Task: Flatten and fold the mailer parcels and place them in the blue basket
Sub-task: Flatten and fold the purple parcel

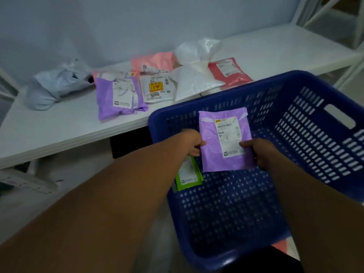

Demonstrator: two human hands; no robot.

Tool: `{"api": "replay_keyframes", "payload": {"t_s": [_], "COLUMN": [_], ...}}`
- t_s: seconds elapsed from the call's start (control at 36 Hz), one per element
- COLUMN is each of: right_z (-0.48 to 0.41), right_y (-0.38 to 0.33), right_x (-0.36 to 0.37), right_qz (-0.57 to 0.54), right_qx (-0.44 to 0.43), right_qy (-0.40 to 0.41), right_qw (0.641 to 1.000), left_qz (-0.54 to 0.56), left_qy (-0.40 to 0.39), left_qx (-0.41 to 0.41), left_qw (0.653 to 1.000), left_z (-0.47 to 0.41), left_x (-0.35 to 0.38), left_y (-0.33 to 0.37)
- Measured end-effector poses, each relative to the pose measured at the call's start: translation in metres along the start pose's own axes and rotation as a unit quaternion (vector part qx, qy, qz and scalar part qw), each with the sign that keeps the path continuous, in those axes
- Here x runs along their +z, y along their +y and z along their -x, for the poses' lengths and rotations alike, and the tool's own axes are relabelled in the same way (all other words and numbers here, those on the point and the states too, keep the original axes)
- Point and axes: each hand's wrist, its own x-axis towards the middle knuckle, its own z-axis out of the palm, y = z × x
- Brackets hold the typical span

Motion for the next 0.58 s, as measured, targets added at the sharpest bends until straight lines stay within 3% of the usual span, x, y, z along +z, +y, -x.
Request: {"api": "replay_keyframes", "payload": {"t_s": [0.14, 0.33, 0.58], "right_z": [-0.063, -0.12, -0.155], "right_y": [0.028, 0.046, 0.074], "right_x": [0.01, 0.014, 0.026], "right_qz": [0.019, 0.133, 0.287], "right_qx": [0.024, 0.028, -0.003], "right_qy": [0.026, 0.057, 0.087], "right_qw": [0.999, 0.989, 0.954], "left_qz": [0.008, 0.048, -0.02], "left_qy": [0.03, 0.042, 0.098], "left_qx": [-0.061, -0.108, -0.109], "left_qw": [0.998, 0.992, 0.989], "left_z": [-0.053, -0.119, -0.162], "left_x": [0.016, 0.033, 0.041], "left_y": [-0.029, -0.059, -0.069]}}
